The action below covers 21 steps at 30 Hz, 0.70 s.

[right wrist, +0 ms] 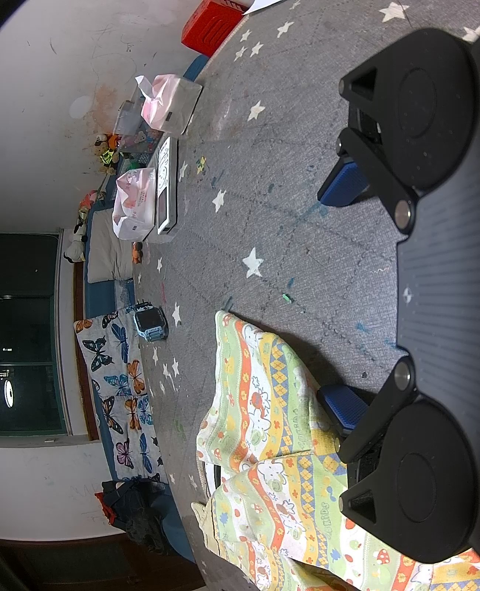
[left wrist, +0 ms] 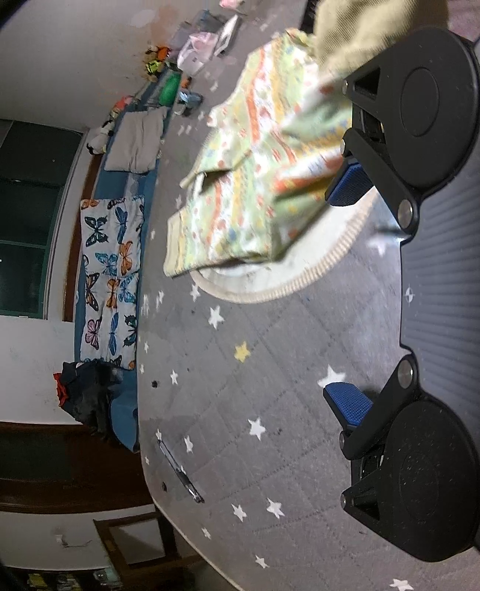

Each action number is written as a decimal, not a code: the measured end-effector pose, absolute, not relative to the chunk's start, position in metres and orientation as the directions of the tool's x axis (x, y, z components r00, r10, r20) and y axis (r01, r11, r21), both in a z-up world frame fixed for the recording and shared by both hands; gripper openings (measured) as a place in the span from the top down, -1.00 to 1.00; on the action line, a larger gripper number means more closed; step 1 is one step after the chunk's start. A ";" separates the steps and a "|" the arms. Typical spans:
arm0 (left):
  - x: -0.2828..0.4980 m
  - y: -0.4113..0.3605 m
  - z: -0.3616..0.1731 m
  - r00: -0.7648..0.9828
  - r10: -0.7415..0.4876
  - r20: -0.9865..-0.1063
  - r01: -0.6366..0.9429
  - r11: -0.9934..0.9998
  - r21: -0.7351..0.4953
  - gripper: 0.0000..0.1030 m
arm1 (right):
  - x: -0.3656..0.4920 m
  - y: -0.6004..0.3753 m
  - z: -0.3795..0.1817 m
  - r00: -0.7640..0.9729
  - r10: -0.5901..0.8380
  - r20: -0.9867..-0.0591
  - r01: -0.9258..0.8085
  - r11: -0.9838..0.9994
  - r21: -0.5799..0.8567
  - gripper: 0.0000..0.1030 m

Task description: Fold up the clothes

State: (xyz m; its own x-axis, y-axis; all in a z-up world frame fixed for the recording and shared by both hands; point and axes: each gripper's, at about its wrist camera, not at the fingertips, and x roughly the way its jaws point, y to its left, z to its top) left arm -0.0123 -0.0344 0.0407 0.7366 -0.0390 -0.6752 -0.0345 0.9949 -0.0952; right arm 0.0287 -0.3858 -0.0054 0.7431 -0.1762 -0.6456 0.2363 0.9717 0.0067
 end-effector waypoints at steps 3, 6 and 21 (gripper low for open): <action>-0.010 -0.042 0.050 0.739 -0.052 -0.671 -0.013 0.996 -0.092 -1.00 | 0.027 -0.385 -0.004 0.745 -0.173 -0.644 0.228 0.974 0.002 -1.00; -0.008 -0.050 0.057 0.741 -0.054 -0.670 0.003 0.997 -0.076 -1.00 | 0.025 -0.386 -0.001 0.744 -0.167 -0.647 0.218 0.976 -0.001 -1.00; -0.012 -0.080 0.067 0.723 -0.088 -0.686 0.026 0.995 -0.100 -1.00 | -0.012 -0.373 0.033 0.765 -0.100 -0.636 0.142 0.990 0.015 -1.00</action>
